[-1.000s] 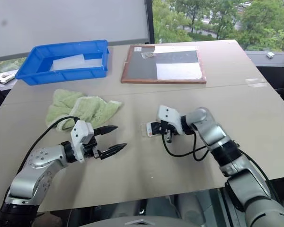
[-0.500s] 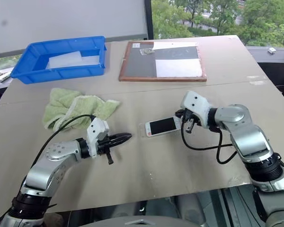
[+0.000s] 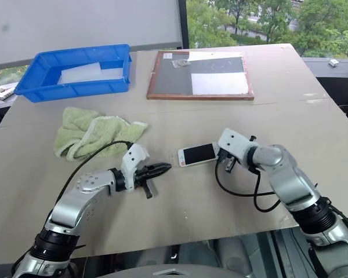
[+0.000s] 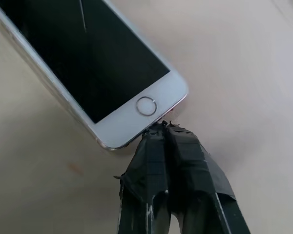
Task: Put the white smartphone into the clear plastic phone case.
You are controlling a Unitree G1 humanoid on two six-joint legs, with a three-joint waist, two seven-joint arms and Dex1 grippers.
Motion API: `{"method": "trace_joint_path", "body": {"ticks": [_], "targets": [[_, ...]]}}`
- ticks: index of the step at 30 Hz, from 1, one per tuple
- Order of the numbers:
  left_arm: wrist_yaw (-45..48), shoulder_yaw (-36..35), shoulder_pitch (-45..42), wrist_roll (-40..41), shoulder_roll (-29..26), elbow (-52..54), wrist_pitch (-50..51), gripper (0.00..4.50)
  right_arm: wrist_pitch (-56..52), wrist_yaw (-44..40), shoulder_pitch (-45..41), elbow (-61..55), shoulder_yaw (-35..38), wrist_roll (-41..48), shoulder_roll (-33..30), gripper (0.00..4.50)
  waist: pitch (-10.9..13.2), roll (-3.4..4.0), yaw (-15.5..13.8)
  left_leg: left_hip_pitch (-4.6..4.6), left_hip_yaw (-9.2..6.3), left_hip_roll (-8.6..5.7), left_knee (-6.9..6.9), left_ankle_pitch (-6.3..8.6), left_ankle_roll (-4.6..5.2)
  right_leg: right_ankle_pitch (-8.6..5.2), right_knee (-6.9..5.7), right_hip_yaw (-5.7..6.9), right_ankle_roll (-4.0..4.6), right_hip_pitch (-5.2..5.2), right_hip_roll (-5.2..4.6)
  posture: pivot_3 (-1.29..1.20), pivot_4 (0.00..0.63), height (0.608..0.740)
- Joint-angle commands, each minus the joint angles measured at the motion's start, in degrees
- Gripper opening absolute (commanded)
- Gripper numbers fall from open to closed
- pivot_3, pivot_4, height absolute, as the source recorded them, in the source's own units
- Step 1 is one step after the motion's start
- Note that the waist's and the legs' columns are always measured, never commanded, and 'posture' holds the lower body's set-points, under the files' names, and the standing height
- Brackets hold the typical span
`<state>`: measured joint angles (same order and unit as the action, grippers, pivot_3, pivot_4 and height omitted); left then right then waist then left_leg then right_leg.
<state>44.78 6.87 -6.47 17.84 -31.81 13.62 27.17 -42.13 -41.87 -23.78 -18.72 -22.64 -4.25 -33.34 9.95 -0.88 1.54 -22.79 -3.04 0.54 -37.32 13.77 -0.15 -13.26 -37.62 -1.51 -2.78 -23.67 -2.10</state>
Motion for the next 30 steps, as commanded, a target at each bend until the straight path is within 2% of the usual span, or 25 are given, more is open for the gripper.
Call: {"method": "trace_joint_path", "body": {"ticks": [1,6,13,20,24,30], "targets": [[-0.2,0.9,-0.3,-0.7,0.6,-1.2,0.0,0.06,2.6,-1.0,-1.3,-0.4,-3.0,0.0,2.0,0.0,0.0,-0.02,0.0,0.02,0.01,0.0,-0.01,0.0,0.0,-0.06,-0.01,-0.01,0.11,0.01,0.0,0.0,0.15,0.74],[1.2,-1.0,-0.1,-0.8,-1.0,-4.0,-1.1,0.06,3.4,-1.3,-1.8,0.2,-3.5,-0.6,3.1,0.0,0.0,-0.02,0.3,0.13,-0.03,0.03,-0.02,0.0,0.0,-0.07,-0.14,0.0,0.14,0.02,0.05,0.0,0.15,0.74],[-0.4,-0.9,-3.7,-0.8,2.2,-6.7,-0.5,0.06,3.3,-2.1,-2.1,-0.1,-2.4,0.7,5.4,0.0,0.0,-0.01,0.3,0.24,-0.05,0.04,-0.05,-0.01,0.01,-0.08,-0.23,0.0,0.17,0.11,0.08,0.0,0.15,0.74],[-0.3,-0.8,-8.4,-2.4,2.1,-8.3,-1.1,0.06,2.9,-3.4,-0.8,-3.1,-0.1,2.8,5.6,0.0,0.0,-0.02,0.1,0.33,-0.28,-0.01,-0.11,-0.05,-0.02,-0.07,-0.29,0.05,0.21,0.2,0.15,0.0,0.15,0.74],[-0.1,-0.5,-11.6,-3.9,2.3,-9.7,-1.5,0.06,3.1,-2.3,0.1,-3.8,0.7,2.4,5.6,0.0,0.0,-0.02,0.5,0.07,-0.33,0.0,-0.07,-0.05,-0.03,0.06,-0.24,0.05,0.02,0.0,0.19,0.0,0.15,0.74],[0.1,-0.6,-11.9,-5.8,1.5,-11.1,-1.8,0.06,3.9,-1.8,-0.7,-2.0,0.4,1.9,6.3,0.0,0.0,-0.07,0.6,-0.09,-0.28,-0.07,0.1,-0.03,-0.06,0.2,0.02,0.03,0.22,-0.05,0.09,0.0,0.15,0.74]]}}
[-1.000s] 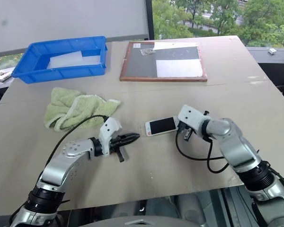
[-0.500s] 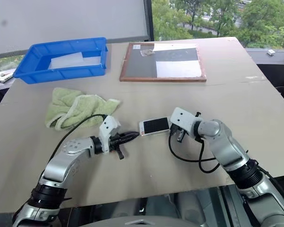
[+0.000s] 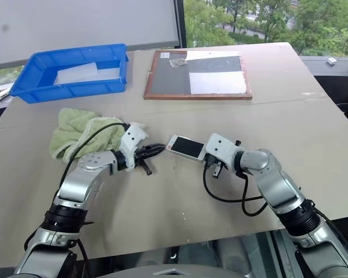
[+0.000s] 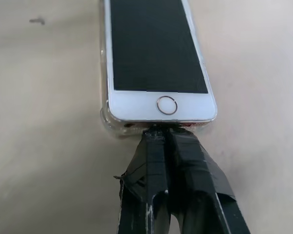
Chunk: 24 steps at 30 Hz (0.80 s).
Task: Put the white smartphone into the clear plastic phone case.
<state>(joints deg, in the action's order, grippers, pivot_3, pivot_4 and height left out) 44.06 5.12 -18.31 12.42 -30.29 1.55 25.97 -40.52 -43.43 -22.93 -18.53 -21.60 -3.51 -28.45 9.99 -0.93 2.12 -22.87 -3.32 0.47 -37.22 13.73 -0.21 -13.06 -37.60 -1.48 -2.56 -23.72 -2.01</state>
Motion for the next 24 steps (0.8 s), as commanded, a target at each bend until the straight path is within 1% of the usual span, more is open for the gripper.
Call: {"method": "trace_joint_path", "body": {"ticks": [1,8,12,15,18,22,24], "targets": [[0.6,1.1,0.1,-0.6,-0.2,0.9,-0.4,0.06,2.4,-0.1,-1.6,-1.9,-0.7,1.1,1.6,0.0,0.0,-0.03,0.0,0.0,0.0,0.0,0.01,0.0,0.0,0.0,0.02,0.0,0.0,0.0,-0.01,0.0,0.15,0.74],[-0.8,-0.5,1.7,-0.6,-0.2,2.3,0.9,0.06,3.0,2.2,-1.6,0.2,-0.5,0.0,3.5,0.0,0.0,-0.05,0.3,0.13,-0.01,0.04,0.01,0.0,0.0,-0.12,-0.09,-0.01,-0.2,0.01,0.06,0.0,0.15,0.74],[-2.0,-4.2,3.3,1.3,-0.6,2.9,3.1,0.06,2.6,2.7,-1.0,-0.2,1.2,0.0,2.7,0.0,0.0,-0.05,0.4,0.16,-0.03,0.08,0.0,0.0,0.0,-0.13,-0.13,-0.01,-0.2,0.01,0.1,0.0,0.15,0.74],[-2.6,-7.2,3.9,3.3,-0.8,2.6,4.1,0.06,1.2,2.4,-0.2,-1.6,3.4,1.7,2.1,0.0,0.0,-0.05,0.3,0.13,-0.03,0.08,0.01,0.0,0.0,-0.12,-0.11,-0.01,-0.18,0.01,0.09,0.0,0.15,0.74],[-3.5,-9.7,3.1,6.4,0.1,2.8,7.0,0.06,0.2,2.1,0.7,-3.5,5.3,3.5,1.4,0.0,0.1,-0.07,0.2,0.1,-0.03,0.06,0.01,0.0,0.0,-0.05,-0.1,-0.01,-0.07,0.01,0.06,0.0,0.15,0.74],[-4.0,-11.0,0.9,9.7,1.7,3.0,10.4,0.06,-0.3,3.1,1.3,-4.6,7.1,5.0,1.4,0.0,0.1,-0.08,-0.2,0.09,-0.05,0.03,-0.02,0.0,0.0,-0.05,-0.1,0.01,-0.09,0.02,0.05,0.0,0.15,0.74],[-4.0,-10.9,-0.1,10.0,1.9,2.5,11.0,0.06,-0.4,3.6,1.4,-4.8,7.5,5.5,1.5,0.0,0.1,-0.1,-0.2,0.09,-0.05,0.02,-0.05,0.0,0.0,-0.06,-0.1,0.02,-0.11,0.03,0.04,0.0,0.15,0.74]]}}
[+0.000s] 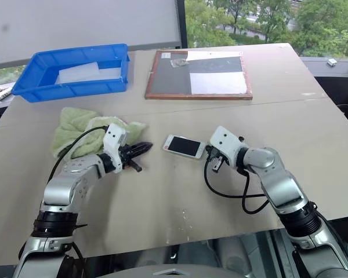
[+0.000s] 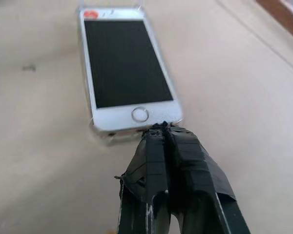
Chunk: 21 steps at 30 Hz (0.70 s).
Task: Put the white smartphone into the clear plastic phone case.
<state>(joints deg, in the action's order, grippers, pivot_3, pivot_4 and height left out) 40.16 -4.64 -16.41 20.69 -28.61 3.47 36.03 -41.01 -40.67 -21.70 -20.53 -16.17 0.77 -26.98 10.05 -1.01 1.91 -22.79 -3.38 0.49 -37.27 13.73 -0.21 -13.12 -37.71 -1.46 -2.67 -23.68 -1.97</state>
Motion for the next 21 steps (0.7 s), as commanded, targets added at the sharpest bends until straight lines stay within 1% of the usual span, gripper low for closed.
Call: {"method": "trace_joint_path", "body": {"ticks": [1,7,11,15,21], "targets": [[0.4,-0.5,-2.5,1.7,0.2,0.3,0.7,0.06,0.0,1.1,0.3,-3.0,2.3,1.4,0.0,0.0,0.0,-0.02,0.0,-0.01,0.0,-0.01,0.0,0.0,0.0,0.01,0.0,0.0,0.01,0.0,0.0,0.0,0.15,0.74],[4.3,2.6,-4.4,4.2,1.0,2.6,1.7,0.06,-0.8,1.8,0.7,-4.3,4.6,4.4,0.5,0.0,0.0,-0.02,0.1,-0.02,0.02,-0.01,0.0,0.0,0.0,0.06,0.02,-0.02,0.1,-0.01,0.0,0.0,0.15,0.74],[5.6,6.6,-6.3,2.5,2.4,0.8,0.3,0.06,-1.7,2.0,0.2,-4.2,4.8,6.5,1.8,0.0,0.0,-0.02,0.1,-0.03,0.02,-0.02,-0.01,0.0,0.0,0.07,0.01,-0.02,0.1,0.0,-0.01,0.0,0.15,0.74],[6.4,10.8,-7.4,-0.7,2.8,-2.1,-2.3,0.06,-3.1,1.7,-0.7,-2.5,3.3,7.7,2.7,0.0,0.0,-0.02,0.1,-0.02,0.02,-0.02,-0.01,0.0,0.0,0.06,0.0,-0.02,0.1,0.0,0.0,0.0,0.15,0.74],[5.8,13.0,-8.7,-4.0,3.0,-6.2,-5.0,0.06,-4.9,0.8,-4.8,2.6,0.4,7.9,3.4,0.0,0.0,-0.02,0.3,0.0,0.02,-0.02,0.0,0.0,0.0,0.06,-0.02,-0.02,0.11,0.0,0.01,0.0,0.15,0.74]]}}
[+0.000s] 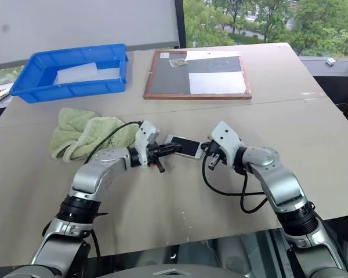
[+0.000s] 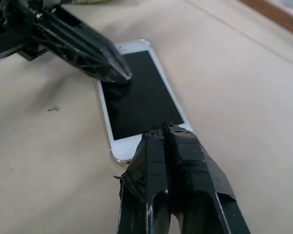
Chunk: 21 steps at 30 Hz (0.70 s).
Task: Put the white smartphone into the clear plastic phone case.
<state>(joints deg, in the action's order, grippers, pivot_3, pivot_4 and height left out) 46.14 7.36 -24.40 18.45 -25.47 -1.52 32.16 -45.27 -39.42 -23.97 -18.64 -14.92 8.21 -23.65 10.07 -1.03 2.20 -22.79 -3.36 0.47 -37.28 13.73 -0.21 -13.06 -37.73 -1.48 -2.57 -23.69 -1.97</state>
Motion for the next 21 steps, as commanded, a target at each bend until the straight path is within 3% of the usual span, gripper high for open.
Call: {"method": "trace_joint_path", "body": {"ticks": [1,13,21], "targets": [[-0.3,1.1,-0.8,-1.9,-0.1,-1.3,-0.8,0.06,-1.0,-1.1,-3.0,1.3,-1.8,0.3,-0.4,0.0,0.0,0.0,0.0,0.0,0.0,0.0,-0.01,0.0,0.0,0.0,0.0,0.0,0.0,0.0,0.0,0.0,0.15,0.74],[-1.4,1.1,1.4,-2.4,-0.4,0.7,0.4,0.06,-9.1,-4.6,-5.6,8.7,-9.8,-0.4,-4.6,0.0,-0.1,-0.04,-0.1,0.12,-0.02,-0.02,-0.03,0.0,0.0,-0.04,-0.01,0.01,-0.07,0.11,-0.03,0.0,0.15,0.74],[-2.8,1.0,1.6,-2.4,0.4,0.8,0.7,0.06,-11.8,-6.4,-7.7,15.6,-12.7,0.5,-3.7,0.0,-0.3,-0.14,-0.1,0.93,-0.02,-0.01,-0.02,0.01,0.01,-0.28,0.07,0.02,-0.01,0.92,-0.03,0.0,0.15,0.74]]}}
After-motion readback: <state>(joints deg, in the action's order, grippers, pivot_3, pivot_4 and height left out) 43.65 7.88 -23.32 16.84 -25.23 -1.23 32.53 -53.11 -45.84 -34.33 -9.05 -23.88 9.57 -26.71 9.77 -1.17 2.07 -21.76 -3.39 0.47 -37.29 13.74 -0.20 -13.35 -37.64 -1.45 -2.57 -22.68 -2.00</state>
